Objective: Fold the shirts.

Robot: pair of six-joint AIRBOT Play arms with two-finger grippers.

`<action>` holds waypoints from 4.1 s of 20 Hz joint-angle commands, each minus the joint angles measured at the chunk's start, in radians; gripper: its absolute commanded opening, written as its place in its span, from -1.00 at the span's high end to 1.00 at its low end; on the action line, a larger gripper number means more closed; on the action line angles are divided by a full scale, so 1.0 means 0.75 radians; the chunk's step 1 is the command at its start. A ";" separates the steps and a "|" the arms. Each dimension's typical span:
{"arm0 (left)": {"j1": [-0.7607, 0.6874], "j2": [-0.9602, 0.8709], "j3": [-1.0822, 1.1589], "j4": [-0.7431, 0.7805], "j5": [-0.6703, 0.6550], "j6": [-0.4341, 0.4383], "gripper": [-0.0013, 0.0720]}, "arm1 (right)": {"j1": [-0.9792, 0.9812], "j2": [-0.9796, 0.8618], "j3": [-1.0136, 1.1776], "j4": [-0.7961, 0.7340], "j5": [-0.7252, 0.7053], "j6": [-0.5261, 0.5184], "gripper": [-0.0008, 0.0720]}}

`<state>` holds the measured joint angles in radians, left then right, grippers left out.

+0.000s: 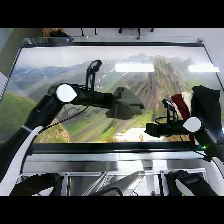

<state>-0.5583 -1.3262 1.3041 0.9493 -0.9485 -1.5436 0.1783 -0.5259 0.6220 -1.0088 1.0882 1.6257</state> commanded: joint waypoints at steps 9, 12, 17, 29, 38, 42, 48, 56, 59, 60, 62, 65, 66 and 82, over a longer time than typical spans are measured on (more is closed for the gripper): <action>0.387 -0.106 0.090 0.002 -0.564 0.023 -0.93 | -0.001 -0.010 -0.001 0.001 -0.081 0.001 0.91; 0.418 -0.105 -0.084 0.002 -0.520 0.026 -0.93 | -0.001 -0.024 -0.001 0.027 -0.081 0.000 0.91; 0.303 -0.111 -0.377 -0.012 -0.080 0.048 -0.93 | -0.003 -0.111 0.016 0.005 -0.305 -0.338 -0.16; 0.065 -0.452 -0.203 -0.010 0.122 0.048 0.42 | -0.003 -0.737 0.384 0.289 -0.581 -0.436 0.23; 0.187 -0.163 0.010 -0.008 -0.029 0.078 0.94 | -0.004 -0.493 0.600 0.359 -0.535 -0.695 0.91; 0.274 0.182 0.305 -0.008 -0.098 0.062 0.94 | -0.004 -0.240 0.901 0.358 -0.523 -0.797 0.91; 0.389 0.546 0.661 0.004 -0.218 0.030 0.94 | -0.003 -0.038 1.174 0.303 -0.498 -0.812 0.91; 0.592 0.572 0.228 0.208 -0.285 0.017 0.93 | -0.003 -0.298 1.172 0.298 -0.148 -0.794 0.91; 0.591 0.391 0.057 0.208 -0.270 0.040 0.93 | -0.003 -0.512 1.107 0.298 -0.016 -0.726 0.91; 0.590 0.317 0.008 0.208 -0.261 0.062 0.93 | -0.003 -0.579 1.069 0.298 -0.008 -0.716 0.91; 0.591 0.173 -0.074 0.210 -0.209 0.128 0.92 | -0.003 -0.722 0.979 0.298 -0.032 -0.716 0.91; 0.644 -0.039 -0.069 0.199 -0.120 0.136 -0.92 | -0.012 -0.946 0.944 0.243 -0.153 -0.715 0.02; 0.674 -0.099 -0.022 0.200 -0.144 0.136 -0.93 | -0.027 -0.984 0.949 0.244 -0.192 -0.716 -0.11; 0.692 0.031 -0.678 0.119 -0.064 0.112 -0.60 | -0.588 -0.976 0.622 0.249 -0.014 -0.782 -0.03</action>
<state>-0.0040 -1.3338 0.9306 1.0805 -1.1580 -1.4502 -0.2623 -1.2537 1.1519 -0.8265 1.1160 1.0546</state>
